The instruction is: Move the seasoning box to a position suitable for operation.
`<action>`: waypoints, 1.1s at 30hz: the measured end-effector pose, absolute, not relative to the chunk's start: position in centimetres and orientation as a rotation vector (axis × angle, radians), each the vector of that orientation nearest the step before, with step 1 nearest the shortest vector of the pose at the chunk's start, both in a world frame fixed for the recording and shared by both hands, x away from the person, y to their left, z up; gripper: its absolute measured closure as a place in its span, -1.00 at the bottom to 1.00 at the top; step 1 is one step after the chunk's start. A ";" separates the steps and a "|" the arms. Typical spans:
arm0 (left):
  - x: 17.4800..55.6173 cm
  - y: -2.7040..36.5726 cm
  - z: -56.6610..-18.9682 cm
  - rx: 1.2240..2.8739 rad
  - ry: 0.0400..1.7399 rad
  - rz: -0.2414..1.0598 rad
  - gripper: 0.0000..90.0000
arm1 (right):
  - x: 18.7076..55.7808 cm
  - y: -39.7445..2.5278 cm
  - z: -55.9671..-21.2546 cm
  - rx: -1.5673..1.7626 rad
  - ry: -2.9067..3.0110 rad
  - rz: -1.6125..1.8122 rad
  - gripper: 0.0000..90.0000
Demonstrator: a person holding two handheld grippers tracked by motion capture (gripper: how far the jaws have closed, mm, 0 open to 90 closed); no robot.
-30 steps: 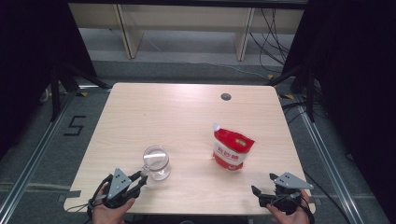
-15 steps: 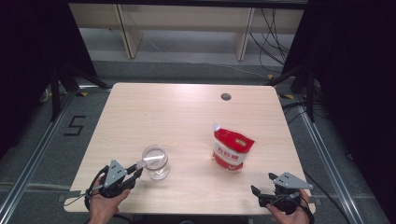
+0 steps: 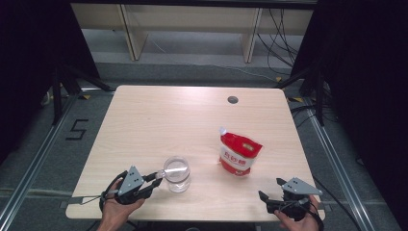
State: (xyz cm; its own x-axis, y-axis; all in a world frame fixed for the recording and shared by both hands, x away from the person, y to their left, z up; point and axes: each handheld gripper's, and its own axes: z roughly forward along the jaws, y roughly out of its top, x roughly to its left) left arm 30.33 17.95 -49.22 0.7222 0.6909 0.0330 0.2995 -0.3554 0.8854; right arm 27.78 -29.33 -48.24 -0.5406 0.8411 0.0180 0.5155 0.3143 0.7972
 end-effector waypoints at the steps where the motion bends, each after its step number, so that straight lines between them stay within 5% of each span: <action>1: 30.5 17.7 -49.2 1.948 0.741 0.501 0.64 | 27.7 -29.3 -48.2 1.213 2.183 1.098 -0.57; 20: 31.0 14.9 -49.4 1.967 0.566 0.426 0.64 | 27.7 -28.9 -48.3 1.199 2.197 1.121 -0.56; 33: 31.5 14.4 -49.5 1.949 0.597 0.383 0.59 | 27.8 -29.0 -48.4 1.168 2.222 1.129 -0.56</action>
